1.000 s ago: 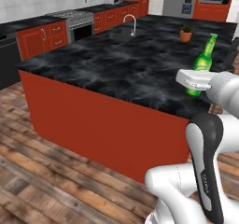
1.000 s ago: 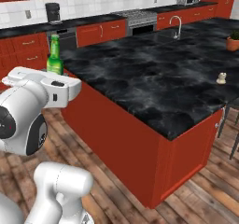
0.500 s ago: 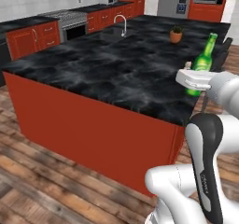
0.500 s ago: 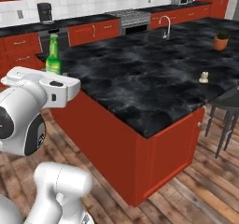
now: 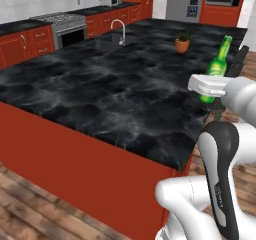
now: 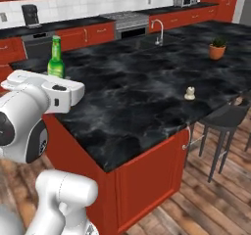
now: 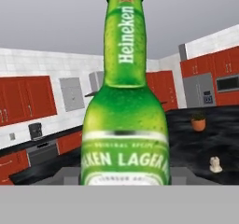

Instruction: Get the candle and the beer from the cabinet and move them to the dining counter.

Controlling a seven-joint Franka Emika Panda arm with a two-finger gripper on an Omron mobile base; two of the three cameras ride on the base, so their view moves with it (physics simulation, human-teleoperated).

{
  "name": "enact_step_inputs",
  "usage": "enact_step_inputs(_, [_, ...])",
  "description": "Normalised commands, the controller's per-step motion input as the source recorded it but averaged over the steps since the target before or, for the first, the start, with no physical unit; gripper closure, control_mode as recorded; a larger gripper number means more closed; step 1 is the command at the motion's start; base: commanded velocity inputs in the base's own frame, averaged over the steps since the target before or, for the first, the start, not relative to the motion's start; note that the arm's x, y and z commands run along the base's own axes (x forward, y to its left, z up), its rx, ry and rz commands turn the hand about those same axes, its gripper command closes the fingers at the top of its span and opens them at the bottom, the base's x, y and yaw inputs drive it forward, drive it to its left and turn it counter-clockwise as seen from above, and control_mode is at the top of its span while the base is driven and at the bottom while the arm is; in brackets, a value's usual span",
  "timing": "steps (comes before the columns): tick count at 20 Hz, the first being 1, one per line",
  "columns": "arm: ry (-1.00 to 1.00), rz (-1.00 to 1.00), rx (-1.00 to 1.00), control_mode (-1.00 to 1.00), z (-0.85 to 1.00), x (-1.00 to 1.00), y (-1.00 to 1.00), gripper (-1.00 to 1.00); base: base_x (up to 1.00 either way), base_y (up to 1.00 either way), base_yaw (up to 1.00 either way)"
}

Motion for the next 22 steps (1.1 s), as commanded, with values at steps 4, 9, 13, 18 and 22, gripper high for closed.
enact_step_inputs(4, [0.0, 0.0, 0.0, 1.0, 0.0, 0.0, 0.0, 1.0, 0.58, -0.81, 0.03])
enact_step_inputs(9, [0.0, 0.0, 0.0, 1.0, 0.0, 0.0, 0.0, 1.0, 0.31, -0.92, 0.06])
enact_step_inputs(13, [0.0, 0.0, 0.0, 1.0, 0.0, 0.0, 0.0, 1.0, 0.03, -0.74, 0.26])
enact_step_inputs(18, [0.0, 0.0, 0.0, 1.0, 0.0, 0.0, 0.0, 1.0, 0.25, -0.74, 0.35])
enact_step_inputs(22, [0.0, 0.0, 0.0, 1.0, 0.0, 0.0, 0.0, 1.0, 0.36, -0.69, 0.35])
